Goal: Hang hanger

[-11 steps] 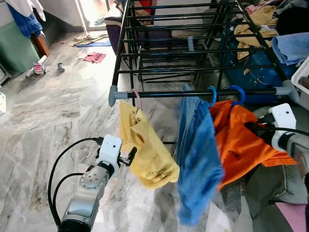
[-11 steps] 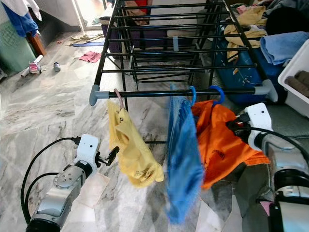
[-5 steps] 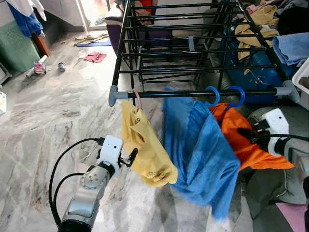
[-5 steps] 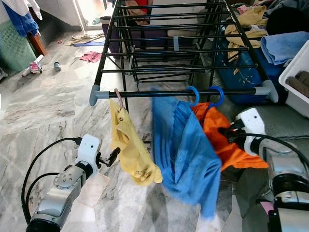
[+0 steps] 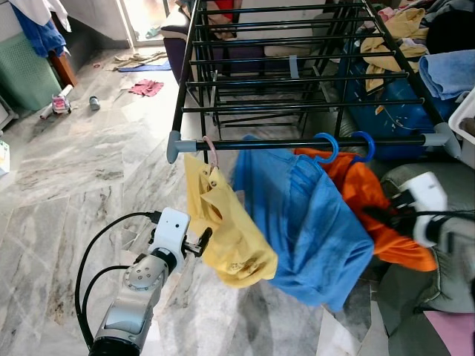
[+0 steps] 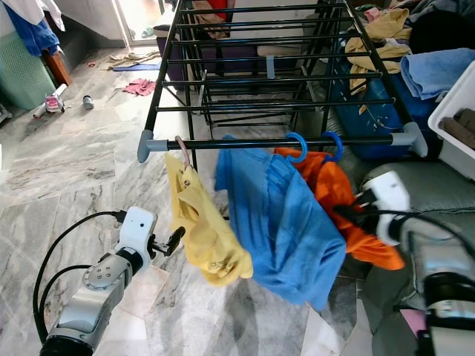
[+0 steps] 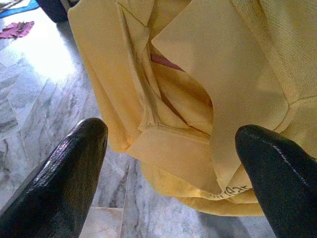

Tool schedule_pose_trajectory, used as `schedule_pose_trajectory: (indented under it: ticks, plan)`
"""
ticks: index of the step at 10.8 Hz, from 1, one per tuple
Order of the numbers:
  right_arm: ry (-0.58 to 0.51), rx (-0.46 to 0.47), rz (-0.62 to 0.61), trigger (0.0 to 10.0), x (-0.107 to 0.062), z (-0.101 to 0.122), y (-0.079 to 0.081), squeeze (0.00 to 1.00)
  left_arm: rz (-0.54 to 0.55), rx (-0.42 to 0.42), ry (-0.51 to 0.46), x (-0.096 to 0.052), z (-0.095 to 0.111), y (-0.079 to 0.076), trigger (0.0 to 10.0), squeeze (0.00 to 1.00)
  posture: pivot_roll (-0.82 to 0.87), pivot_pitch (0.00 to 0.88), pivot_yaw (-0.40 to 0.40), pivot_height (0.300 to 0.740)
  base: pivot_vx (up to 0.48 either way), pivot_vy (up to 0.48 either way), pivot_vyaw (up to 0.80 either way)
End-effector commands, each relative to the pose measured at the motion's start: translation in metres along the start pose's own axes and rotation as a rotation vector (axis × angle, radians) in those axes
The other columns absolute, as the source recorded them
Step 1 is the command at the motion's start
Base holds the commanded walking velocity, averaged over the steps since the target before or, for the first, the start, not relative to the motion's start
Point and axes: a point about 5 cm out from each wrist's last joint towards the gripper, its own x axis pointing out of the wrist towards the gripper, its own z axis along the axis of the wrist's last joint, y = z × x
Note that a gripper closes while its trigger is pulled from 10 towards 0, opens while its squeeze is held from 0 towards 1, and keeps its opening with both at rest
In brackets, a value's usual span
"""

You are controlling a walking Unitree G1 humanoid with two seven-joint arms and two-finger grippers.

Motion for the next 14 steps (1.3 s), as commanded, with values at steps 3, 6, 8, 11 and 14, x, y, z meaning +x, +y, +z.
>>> schedule_pose_trajectory:
  ticks: [3,6,8,11,14]
  plan:
    - [-0.031,-0.028,-0.012,10.0,0.003,0.018,-0.005,0.22,-0.01,0.009,0.017,0.001,-0.002,0.001,10.0,0.0,-0.06,0.068,0.048,0.74,0.0,0.0,0.0]
    - [-0.016,-0.069,0.015,10.0,0.006,0.028,-0.006,1.0,0.001,0.006,0.015,0.0,-0.002,0.001,10.0,0.0,-0.05,0.068,0.036,0.74,0.0,0.0,0.0]
    - [0.001,-0.063,0.026,10.0,0.009,0.024,-0.003,0.58,0.001,0.007,0.016,0.0,-0.002,0.001,10.0,0.0,-0.05,0.068,0.036,0.74,0.0,0.0,0.0]
    - [0.019,-0.029,0.034,0.0,0.013,0.017,0.001,0.0,-0.006,0.012,0.019,-0.001,-0.002,0.001,10.0,0.0,-0.05,0.073,0.039,0.74,0.0,0.0,0.0]
    - [-0.045,0.039,0.041,0.0,0.014,0.027,-0.001,0.0,-0.005,0.008,0.02,-0.001,-0.002,0.0,10.0,0.0,-0.04,0.073,0.035,0.74,0.0,0.0,0.0]
